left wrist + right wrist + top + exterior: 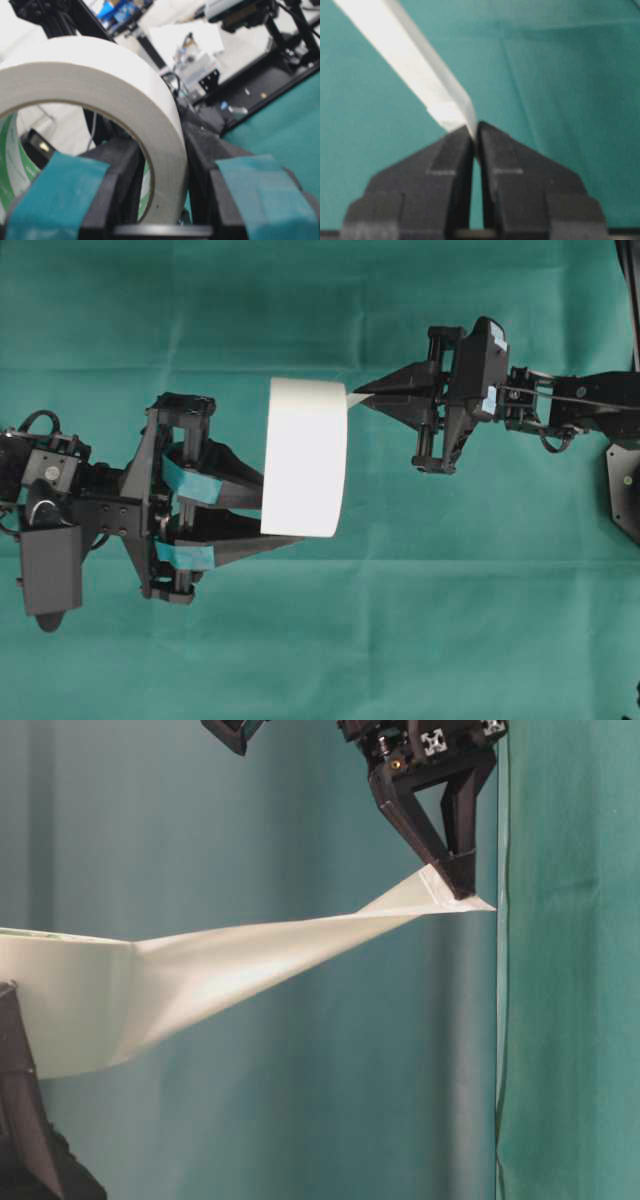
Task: Peel off the duct tape with your right arm.
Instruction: 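Pull the tape end with the right gripper while the left rotates the roll away, then open the right gripper, releasing the peeled tape strip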
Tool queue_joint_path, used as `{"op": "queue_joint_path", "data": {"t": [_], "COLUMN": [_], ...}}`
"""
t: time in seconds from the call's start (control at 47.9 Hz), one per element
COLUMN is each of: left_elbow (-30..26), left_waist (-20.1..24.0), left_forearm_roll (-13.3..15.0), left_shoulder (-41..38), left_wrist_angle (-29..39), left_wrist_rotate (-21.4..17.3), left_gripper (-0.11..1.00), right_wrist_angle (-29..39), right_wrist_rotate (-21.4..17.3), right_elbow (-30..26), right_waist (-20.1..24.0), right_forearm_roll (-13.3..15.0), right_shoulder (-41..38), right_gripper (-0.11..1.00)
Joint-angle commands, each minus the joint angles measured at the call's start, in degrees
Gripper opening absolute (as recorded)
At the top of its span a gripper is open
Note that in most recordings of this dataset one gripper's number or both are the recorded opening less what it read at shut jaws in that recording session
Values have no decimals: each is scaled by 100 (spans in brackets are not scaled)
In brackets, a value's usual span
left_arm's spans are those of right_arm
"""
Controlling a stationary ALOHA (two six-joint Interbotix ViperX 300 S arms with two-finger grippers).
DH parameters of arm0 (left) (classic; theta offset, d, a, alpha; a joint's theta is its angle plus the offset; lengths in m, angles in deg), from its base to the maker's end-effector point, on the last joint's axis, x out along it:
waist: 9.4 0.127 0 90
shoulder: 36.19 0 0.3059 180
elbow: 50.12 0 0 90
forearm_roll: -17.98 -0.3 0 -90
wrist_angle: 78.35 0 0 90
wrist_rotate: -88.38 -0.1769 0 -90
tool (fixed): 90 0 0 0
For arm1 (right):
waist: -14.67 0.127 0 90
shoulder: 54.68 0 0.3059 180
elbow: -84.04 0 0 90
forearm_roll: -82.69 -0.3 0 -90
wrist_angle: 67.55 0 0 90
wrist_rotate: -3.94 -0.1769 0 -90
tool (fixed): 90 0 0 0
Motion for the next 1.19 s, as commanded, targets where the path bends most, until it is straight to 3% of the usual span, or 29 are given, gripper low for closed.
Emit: {"op": "queue_joint_path", "data": {"t": [0.0,0.376,0.751,1.169], "left_elbow": [-88,343,483,642], "left_waist": [-53,396,483,580], "left_forearm_roll": [-26,-18,0,9], "left_shoulder": [343,589,589,686], "left_wrist_angle": [-413,-1125,-1134,-1134], "left_wrist_rotate": [-62,-62,-35,-26], "left_gripper": [20,20,20,20], "right_wrist_angle": [88,88,53,18], "right_wrist_rotate": [-18,-79,-70,-79], "right_elbow": [53,70,9,123], "right_waist": [-176,-167,-176,-53], "right_forearm_roll": [-35,-35,-9,527], "right_shoulder": [-26,-97,-35,677], "right_gripper": [-9,-10,-10,-10]}}
